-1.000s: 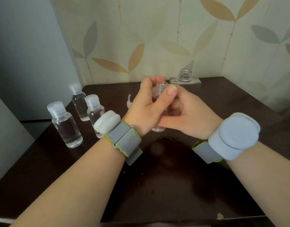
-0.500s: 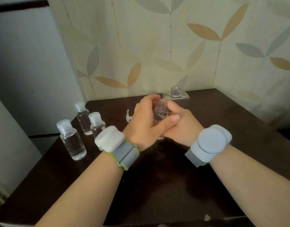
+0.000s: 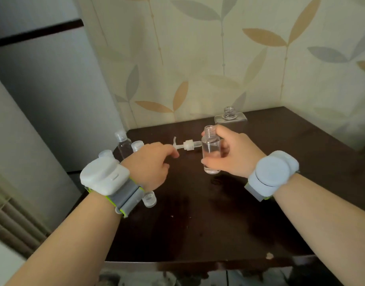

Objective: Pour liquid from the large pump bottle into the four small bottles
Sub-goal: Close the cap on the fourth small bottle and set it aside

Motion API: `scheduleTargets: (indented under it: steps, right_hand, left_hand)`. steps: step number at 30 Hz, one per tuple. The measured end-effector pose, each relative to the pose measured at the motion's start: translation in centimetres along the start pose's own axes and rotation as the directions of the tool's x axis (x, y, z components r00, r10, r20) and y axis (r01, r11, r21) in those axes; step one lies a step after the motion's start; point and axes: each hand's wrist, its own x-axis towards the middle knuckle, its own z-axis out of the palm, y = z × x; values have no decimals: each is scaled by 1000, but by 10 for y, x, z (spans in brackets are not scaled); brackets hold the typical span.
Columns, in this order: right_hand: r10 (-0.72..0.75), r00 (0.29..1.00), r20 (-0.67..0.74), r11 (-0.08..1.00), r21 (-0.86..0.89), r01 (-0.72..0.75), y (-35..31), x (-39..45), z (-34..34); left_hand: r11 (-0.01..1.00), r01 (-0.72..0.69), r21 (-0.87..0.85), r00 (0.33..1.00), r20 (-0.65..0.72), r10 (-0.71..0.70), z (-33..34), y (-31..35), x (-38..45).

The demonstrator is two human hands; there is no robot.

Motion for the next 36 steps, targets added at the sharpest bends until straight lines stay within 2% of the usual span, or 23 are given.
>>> scheduleTargets:
  steps: [2,7,14,19,22,24,28,32,36]
  right_hand:
    - [-4,1000,-3,1000,-2,4,-1,0,1]
    - [-14,1000,3,1000,-2,14,-2,-1,1]
    - [-13,1000,15,1000,-21,13,-2,-1,-1]
    - [-18,1000,23,1000,-23,19,-1,0,1]
    - [-24,1000,15,999,-39,24,0,-1,1]
    - [-28,999,16,998,-49,28,1,0,1]
    - [-34,999,21,998,-44,35,1,0,1]
    - [-49,999,23,998,-27,50,0,-1,0]
    - [-82,996,46,995,-50,84,-3,-3,0]
  left_hand:
    - [999,31,28,999,32,-32,-5,0,-8]
    - [1000,5,20,1000,2,-5,-14,5,-26]
    - [977,175,119,977,103,-188,5,-2,-42]
    - [946,279,168,933,184,-308,15,1,-35]
    - [940,301,159,935,146,-324,18,6,-33]
    - [955,287,81,953,76,-293,17,8,-34]
    - [959,146,-242,979,-100,-175,8,12,-28]
    - [832,45,-554,957,-216,-195,1,23,-10]
    - [800,-17,-599,941,-280,-190,-2,26,5]
